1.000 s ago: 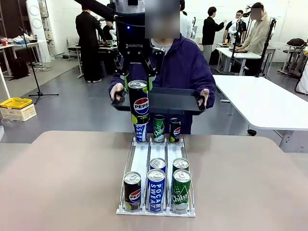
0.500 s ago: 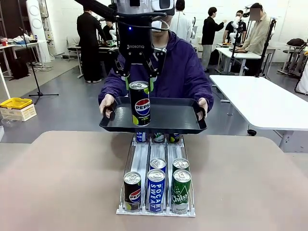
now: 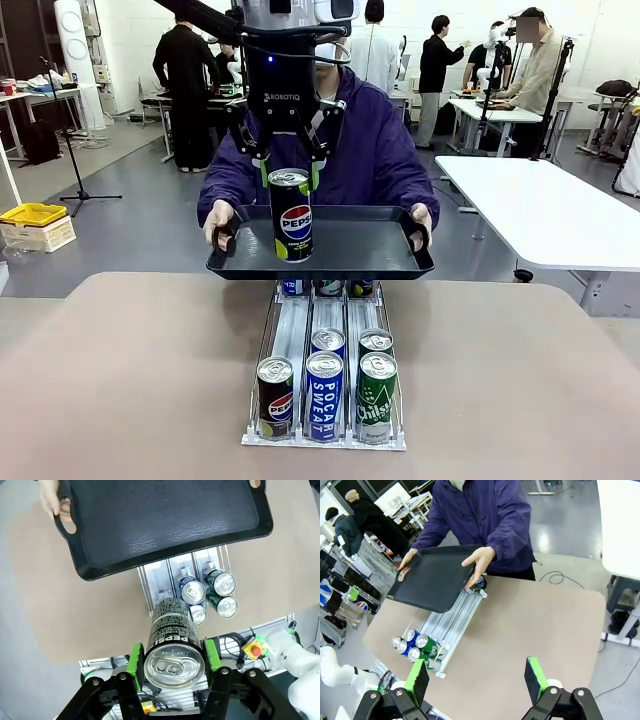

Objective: Retrieve and hand over the desired beverage to the person.
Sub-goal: Place the picked can on the Handle tray extended by the person.

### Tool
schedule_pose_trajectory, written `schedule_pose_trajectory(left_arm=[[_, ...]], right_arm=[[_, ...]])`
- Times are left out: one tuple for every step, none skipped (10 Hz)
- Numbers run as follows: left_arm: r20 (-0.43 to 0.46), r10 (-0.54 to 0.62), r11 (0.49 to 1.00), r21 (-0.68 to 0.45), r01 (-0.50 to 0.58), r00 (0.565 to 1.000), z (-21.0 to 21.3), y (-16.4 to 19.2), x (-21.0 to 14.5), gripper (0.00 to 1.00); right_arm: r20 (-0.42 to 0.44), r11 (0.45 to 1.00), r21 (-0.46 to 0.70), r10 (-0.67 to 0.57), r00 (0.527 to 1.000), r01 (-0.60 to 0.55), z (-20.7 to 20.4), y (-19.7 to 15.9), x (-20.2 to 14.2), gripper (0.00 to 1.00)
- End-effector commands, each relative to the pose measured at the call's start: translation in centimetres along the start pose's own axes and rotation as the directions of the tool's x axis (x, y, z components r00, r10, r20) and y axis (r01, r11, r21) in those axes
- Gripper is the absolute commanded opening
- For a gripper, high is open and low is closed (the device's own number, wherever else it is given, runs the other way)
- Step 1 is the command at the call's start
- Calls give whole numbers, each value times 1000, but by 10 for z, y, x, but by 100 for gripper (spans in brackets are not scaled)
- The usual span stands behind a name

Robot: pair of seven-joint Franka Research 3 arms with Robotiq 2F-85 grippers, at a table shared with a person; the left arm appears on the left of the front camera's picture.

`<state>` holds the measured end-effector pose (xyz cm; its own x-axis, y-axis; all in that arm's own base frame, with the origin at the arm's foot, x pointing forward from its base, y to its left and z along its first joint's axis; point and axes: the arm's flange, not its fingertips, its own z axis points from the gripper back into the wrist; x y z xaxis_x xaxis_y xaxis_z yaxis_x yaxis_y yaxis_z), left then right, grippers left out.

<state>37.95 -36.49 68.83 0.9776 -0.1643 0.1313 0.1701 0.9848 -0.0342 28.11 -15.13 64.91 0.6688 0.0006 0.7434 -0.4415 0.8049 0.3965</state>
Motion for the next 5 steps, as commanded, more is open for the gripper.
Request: schedule_pose_trajectory(left_arm=[[7,16,1000,1,-16,1000,3,-1,-3,0],[7,16,1000,1,-16,1000,3,-1,-3,0],[7,16,1000,1,-16,1000,3,-1,-3,0],[7,16,1000,1,-16,1000,3,-1,-3,0],[7,16,1000,1,-16,1000,3,-1,-3,0]], right_arm=[[13,1000,30,8,1000,-8,-1,-2,0,100],[13,1000,30,8,1000,-8,-1,-2,0,100],[13,1000,30,8,1000,-8,-1,-2,0,100],[13,1000,30,8,1000,-8,-1,-2,0,100],[13,1000,30,8,1000,-8,-1,-2,0,100]])
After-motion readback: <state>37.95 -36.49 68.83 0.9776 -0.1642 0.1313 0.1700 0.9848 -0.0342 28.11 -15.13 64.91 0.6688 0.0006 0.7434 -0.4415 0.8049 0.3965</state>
